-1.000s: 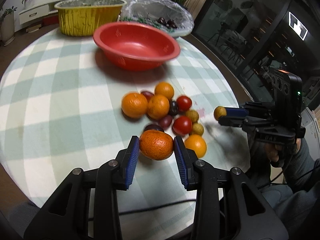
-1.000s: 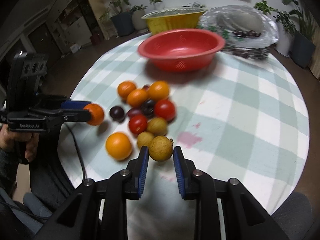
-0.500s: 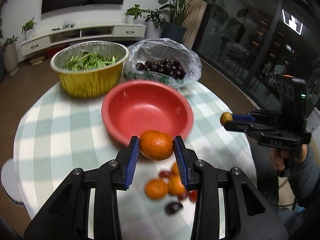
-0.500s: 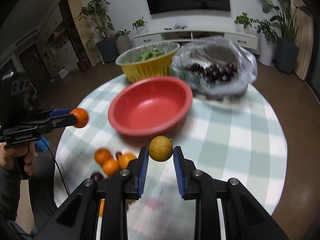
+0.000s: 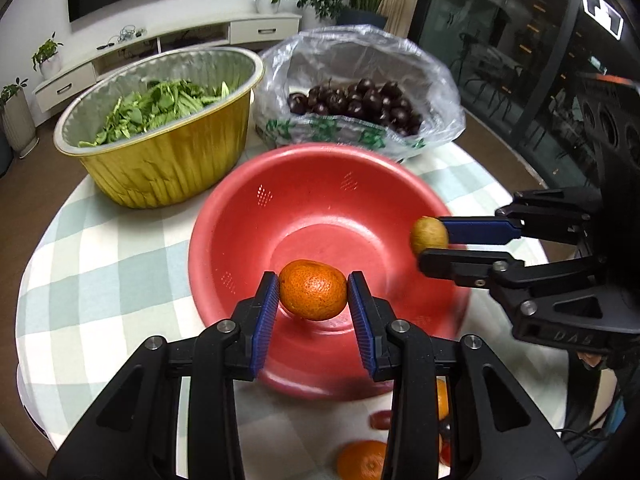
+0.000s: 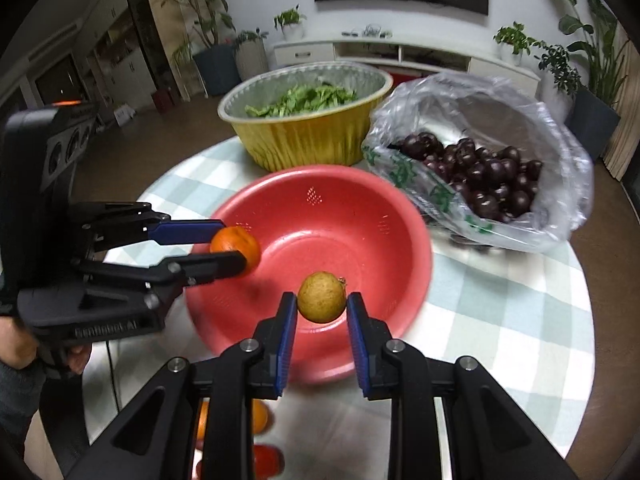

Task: Organize fruits
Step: 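Carry both fruits over the red bowl and open both grippers, then move both open grippers back toward the fruit pile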

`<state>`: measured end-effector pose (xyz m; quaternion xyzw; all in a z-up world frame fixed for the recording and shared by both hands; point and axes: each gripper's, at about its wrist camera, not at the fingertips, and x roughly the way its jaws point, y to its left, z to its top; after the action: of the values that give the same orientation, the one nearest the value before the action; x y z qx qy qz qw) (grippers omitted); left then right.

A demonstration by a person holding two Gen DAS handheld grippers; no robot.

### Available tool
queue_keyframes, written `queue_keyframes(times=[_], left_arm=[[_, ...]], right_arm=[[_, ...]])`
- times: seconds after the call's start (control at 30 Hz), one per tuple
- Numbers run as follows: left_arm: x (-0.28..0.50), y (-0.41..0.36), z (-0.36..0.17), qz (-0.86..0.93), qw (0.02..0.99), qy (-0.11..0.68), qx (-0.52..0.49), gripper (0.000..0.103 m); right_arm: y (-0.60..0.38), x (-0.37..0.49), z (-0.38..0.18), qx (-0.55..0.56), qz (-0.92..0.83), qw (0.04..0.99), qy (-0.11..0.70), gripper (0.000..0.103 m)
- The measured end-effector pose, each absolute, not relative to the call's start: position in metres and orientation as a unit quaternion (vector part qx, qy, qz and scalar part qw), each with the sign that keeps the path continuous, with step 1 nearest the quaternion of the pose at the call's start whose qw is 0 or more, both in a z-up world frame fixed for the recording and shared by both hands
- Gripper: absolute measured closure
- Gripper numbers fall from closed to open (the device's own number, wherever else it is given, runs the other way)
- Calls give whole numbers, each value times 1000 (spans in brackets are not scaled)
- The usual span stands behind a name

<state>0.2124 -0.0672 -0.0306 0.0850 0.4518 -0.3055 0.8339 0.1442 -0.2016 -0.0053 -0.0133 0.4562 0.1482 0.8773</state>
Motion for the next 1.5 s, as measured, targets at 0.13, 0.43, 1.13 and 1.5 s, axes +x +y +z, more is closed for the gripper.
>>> queue_keyframes(times=[0.13,0.43,1.13,1.5], left_arm=[[223,-74,-45,-301,828,463,96,69],[231,-81,-59,-300,822,472,106,69],[228,-78,-54,-299,829,460,112,49],[206,-51,-25,-287,853,430,76,23]], right_arm=[[-186,162,-15,-36,146,870,470,75],[-182,183,-34,-58,138,856,494,75],[-179,192,-47,-78,135,851,501,74],[-186,185,-38,-68,129,859,491,62]])
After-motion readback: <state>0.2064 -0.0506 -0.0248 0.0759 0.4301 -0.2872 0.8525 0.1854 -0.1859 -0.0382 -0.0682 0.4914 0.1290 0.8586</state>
